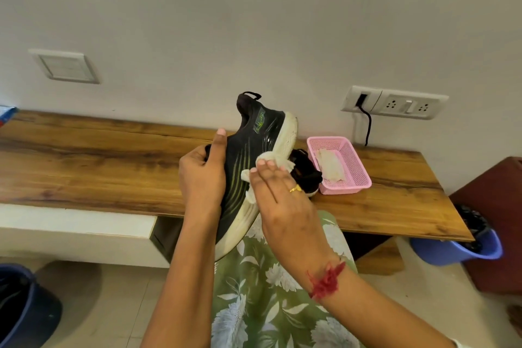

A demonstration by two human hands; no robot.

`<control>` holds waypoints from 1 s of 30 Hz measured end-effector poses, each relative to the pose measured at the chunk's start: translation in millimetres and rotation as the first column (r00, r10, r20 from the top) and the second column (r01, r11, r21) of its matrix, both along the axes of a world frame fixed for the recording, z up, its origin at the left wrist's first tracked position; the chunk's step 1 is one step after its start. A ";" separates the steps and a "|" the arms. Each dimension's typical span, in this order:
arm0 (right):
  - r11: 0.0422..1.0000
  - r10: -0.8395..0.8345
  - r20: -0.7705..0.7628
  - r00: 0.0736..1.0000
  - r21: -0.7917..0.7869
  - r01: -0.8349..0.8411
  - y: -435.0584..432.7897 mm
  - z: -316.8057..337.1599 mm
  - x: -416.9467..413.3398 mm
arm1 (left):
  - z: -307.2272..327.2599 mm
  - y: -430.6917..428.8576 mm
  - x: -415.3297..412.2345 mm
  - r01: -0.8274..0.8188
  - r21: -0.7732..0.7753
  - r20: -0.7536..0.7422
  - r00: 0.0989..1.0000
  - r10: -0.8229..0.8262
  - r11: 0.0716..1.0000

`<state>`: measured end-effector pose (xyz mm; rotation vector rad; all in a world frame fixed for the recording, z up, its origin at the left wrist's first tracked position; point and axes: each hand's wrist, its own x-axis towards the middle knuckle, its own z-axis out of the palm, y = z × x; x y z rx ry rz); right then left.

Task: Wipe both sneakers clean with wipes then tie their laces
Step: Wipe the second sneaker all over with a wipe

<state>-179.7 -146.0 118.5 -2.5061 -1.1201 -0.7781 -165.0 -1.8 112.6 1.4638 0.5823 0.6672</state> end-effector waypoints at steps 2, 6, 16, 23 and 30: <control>1.000 0.011 -0.022 1.000 -0.015 -0.011 -1.3 -6.8 -6.6 | -1.6 1.1 -0.4 0.000 0.018 -0.004 1.000 0.000 1.000; 0.958 0.240 -0.348 0.906 0.234 -0.164 -15.1 22.9 -6.0 | -0.7 5.9 -1.5 0.005 0.012 -0.005 1.000 -0.005 1.000; 0.968 -0.021 -0.327 0.945 0.231 0.101 -7.1 72.2 73.7 | 10.3 -6.2 -3.4 0.042 0.073 0.000 0.999 -0.042 0.996; 0.999 -0.049 -0.008 0.999 0.009 0.049 3.3 24.6 19.6 | 4.8 -7.0 -0.9 0.037 0.005 -0.007 0.999 -0.037 0.999; 0.932 0.306 -0.370 0.877 0.306 -0.196 -2.2 28.7 0.0 | 3.8 -1.3 -4.6 0.018 0.025 0.003 1.000 -0.018 1.000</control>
